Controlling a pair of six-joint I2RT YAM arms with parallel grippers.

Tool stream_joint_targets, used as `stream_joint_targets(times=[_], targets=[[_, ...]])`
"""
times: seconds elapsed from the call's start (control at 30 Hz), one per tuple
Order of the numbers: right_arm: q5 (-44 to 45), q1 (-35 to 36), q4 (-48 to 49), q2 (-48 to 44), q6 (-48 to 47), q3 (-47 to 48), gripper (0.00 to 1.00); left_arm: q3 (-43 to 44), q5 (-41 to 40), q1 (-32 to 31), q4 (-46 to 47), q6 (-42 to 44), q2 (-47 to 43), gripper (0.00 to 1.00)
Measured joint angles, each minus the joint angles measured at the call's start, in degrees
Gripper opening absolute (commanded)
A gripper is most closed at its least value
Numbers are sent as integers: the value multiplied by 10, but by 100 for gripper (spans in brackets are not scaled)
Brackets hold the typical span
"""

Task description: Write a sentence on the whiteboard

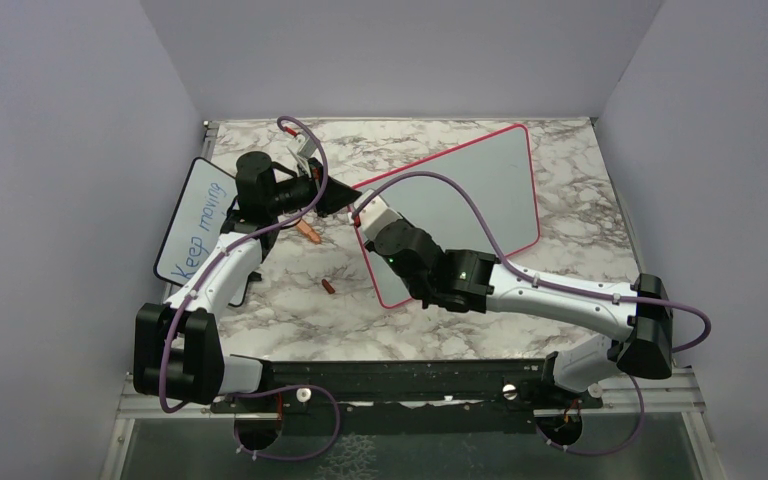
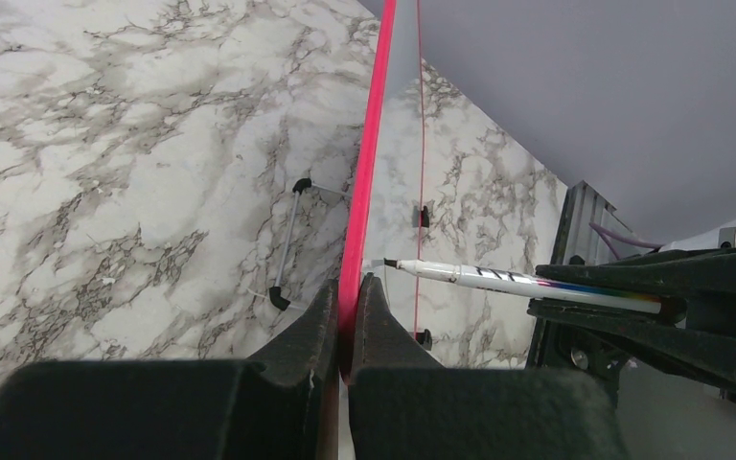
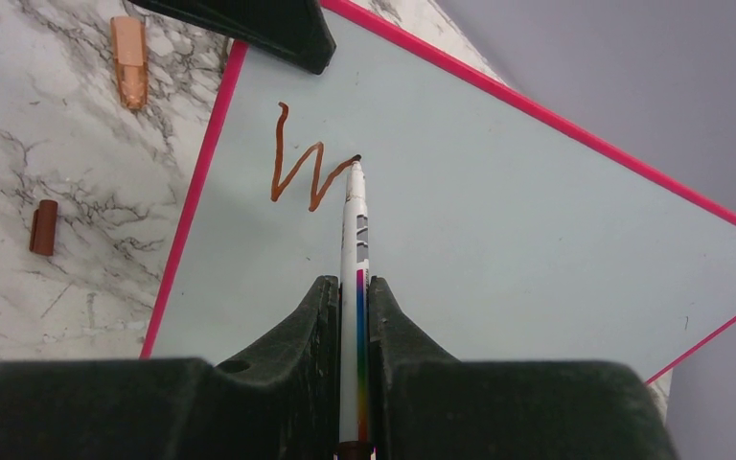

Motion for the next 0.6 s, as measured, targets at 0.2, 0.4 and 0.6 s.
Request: stream_joint_targets(times=[0.2,0.4,0.6], targets=[[5,-2,13,0,-9,0,1,0,0,0,0,0,0,0],[5,-5,24,0,-17,1,0,0,0,0,0,0,0,0],[5,-5,26,0,-17,1,1,0,0,0,0,0,0,0]])
